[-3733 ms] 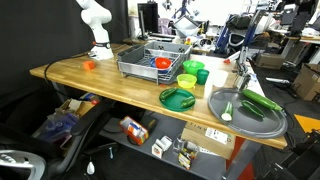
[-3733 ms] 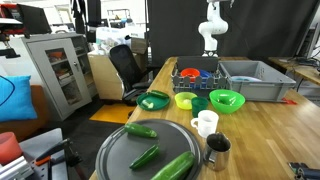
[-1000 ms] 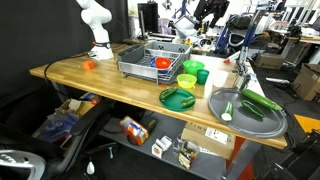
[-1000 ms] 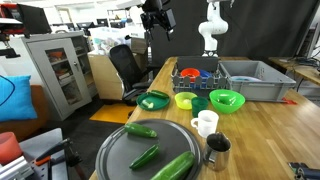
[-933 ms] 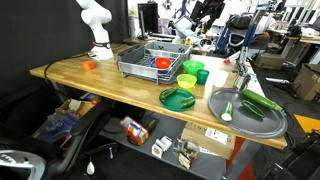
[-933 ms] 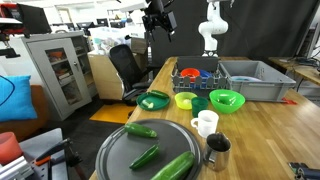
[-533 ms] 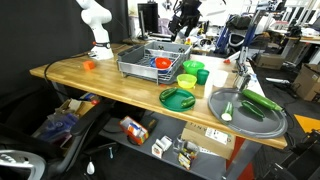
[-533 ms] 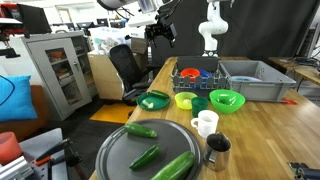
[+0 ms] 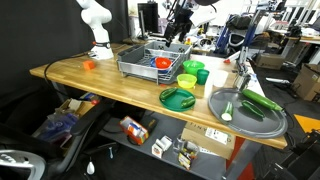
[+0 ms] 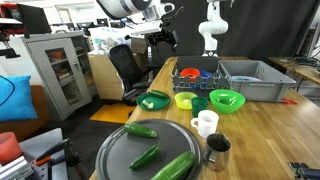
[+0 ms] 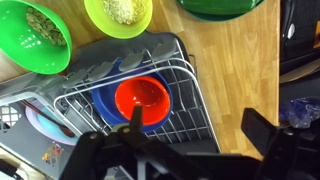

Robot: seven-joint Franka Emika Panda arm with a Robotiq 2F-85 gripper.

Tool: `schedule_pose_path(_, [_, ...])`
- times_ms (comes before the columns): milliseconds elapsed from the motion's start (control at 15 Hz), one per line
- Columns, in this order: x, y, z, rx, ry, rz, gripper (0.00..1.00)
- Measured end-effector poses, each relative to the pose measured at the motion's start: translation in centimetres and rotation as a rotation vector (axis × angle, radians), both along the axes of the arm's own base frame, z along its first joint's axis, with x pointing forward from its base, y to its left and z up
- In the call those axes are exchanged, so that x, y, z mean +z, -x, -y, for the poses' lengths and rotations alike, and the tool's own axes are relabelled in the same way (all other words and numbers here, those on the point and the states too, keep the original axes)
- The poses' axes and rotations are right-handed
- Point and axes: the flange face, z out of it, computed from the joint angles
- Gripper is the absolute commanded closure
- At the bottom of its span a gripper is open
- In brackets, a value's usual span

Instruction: Take the orange bowl from the rack and put it on the table

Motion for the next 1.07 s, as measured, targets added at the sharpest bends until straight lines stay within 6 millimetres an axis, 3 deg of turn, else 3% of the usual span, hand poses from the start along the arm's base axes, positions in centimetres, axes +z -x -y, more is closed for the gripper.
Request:
schedule_pose_path(400, [0.0,-0.1,0.0,-0.004,-0.002,0.001,0.0])
schedule_pose_path(667, [-0.3,-1.6,0.2,-0.007,-0.004,0.012,0.0])
schedule_pose_path(1067, [-4.4,-5.8,-0.2,0.007,0.0,0.005,0.0])
